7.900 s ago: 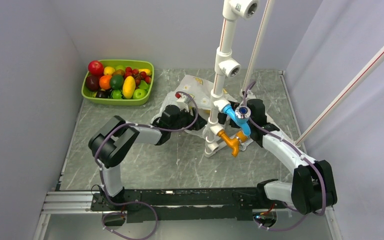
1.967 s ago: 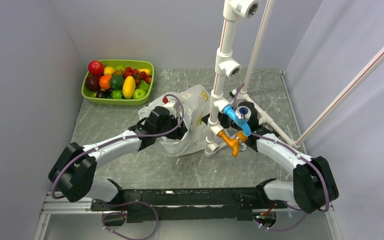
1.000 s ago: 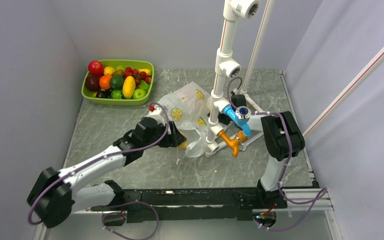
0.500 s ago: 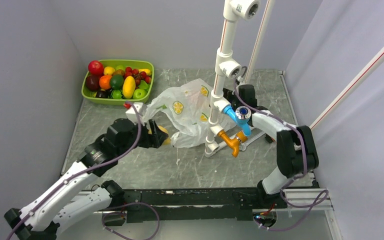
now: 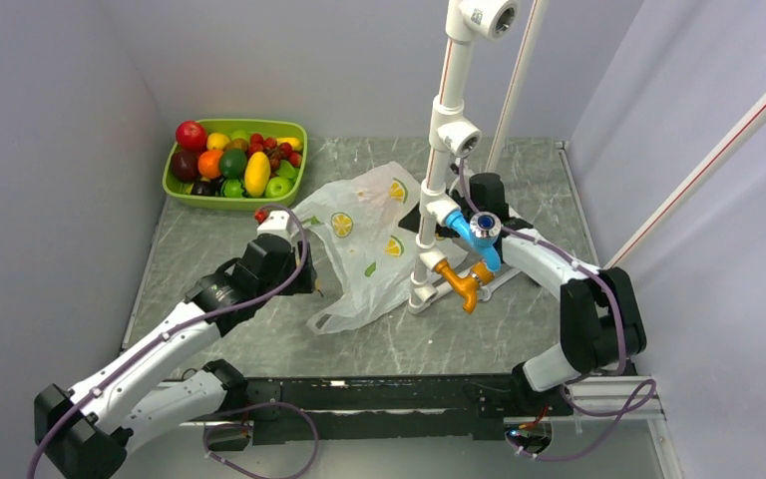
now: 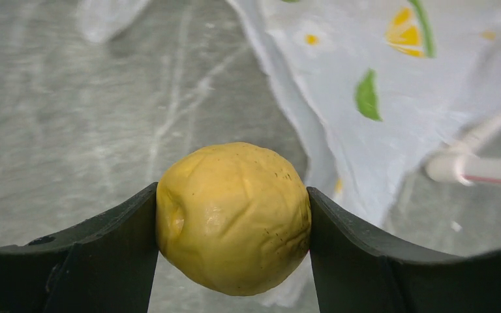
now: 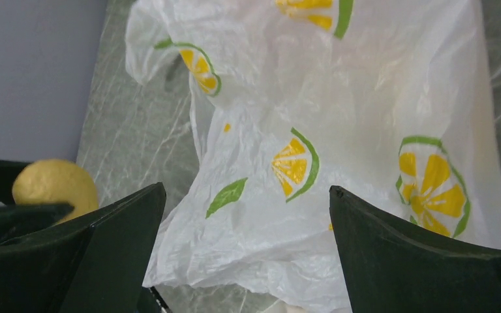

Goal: Take the fake fruits out of the plastic bag
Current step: Place the fake fruit in the bin.

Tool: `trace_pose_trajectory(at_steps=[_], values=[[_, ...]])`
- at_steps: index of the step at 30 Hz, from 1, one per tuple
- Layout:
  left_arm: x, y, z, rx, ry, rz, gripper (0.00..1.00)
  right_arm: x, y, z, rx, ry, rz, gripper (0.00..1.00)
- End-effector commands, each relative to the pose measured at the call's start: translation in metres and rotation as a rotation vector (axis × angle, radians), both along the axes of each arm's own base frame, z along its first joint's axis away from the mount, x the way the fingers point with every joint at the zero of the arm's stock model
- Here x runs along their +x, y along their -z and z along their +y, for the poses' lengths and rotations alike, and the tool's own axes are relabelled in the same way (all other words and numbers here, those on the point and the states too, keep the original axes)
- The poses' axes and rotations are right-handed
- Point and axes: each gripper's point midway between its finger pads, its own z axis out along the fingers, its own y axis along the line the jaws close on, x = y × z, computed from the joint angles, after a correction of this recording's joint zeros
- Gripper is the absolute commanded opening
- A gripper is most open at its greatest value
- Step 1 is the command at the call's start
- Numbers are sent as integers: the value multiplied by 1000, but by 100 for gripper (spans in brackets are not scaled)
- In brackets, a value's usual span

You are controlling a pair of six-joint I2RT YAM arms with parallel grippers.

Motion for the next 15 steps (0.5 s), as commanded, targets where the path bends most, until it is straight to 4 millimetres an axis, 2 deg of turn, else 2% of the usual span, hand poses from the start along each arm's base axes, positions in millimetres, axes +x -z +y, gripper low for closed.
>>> trace_pose_trajectory(at_steps=[1,3,5,9,11,13,15], values=[[29,-18,57,174,-294,-138,0,-12,20,10,79,-40,65,99],[42,-36,63,166,-340,-215,0,-12,23,11,75,-44,62,99],[59,-53,51,88,-265,-250,0,-11,24,10,55,-40,53,99],[98,-79,62,-60,-240,-246,0,-9,25,2,23,-4,14,99],[118,-90,78,-109,-273,-255,0,-10,25,1,37,10,-6,99],[140,-101,102,-152,-335,-280,0,-11,26,2,56,10,-21,99],[165,-100,129,-214,-396,-273,0,-12,29,3,66,3,-21,99]])
